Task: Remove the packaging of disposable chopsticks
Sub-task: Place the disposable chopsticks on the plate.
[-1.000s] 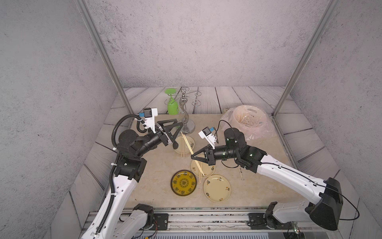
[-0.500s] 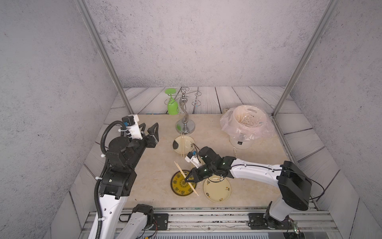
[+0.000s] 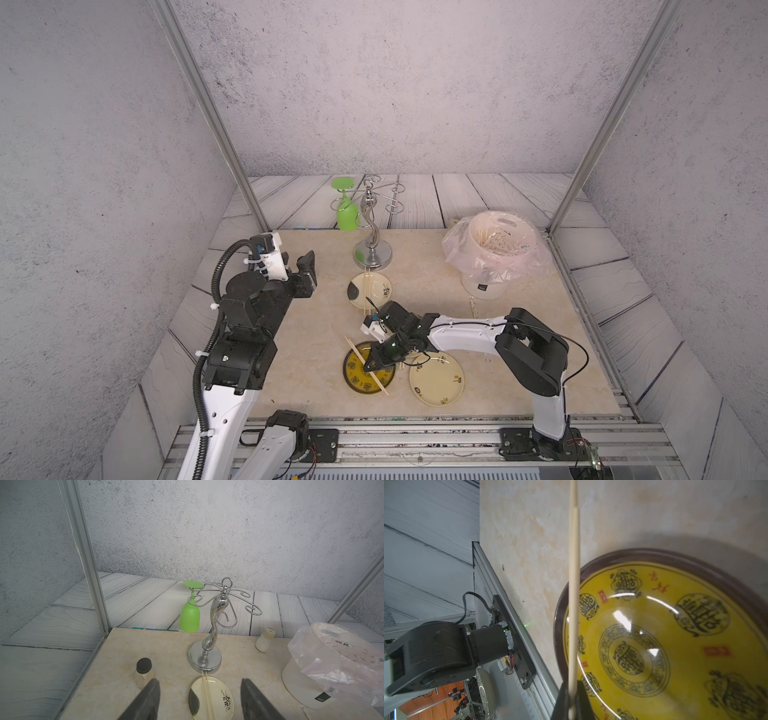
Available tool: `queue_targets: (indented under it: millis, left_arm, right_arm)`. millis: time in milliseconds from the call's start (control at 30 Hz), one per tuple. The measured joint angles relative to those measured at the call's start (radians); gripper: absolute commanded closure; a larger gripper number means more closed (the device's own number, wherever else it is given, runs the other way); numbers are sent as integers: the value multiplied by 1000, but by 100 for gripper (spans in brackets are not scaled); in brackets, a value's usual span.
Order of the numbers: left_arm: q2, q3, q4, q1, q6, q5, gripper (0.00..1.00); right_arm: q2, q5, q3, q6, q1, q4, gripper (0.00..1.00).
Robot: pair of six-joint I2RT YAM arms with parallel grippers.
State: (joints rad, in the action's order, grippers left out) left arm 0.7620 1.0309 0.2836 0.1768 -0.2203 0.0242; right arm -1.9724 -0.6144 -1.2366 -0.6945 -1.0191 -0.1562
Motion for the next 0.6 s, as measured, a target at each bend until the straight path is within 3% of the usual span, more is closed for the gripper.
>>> queue_targets:
  millis: [600]
  left_arm:
    - [5, 0, 5, 0, 4, 7, 37]
  right_arm:
    - [-44, -8, 4, 17, 0, 15, 95]
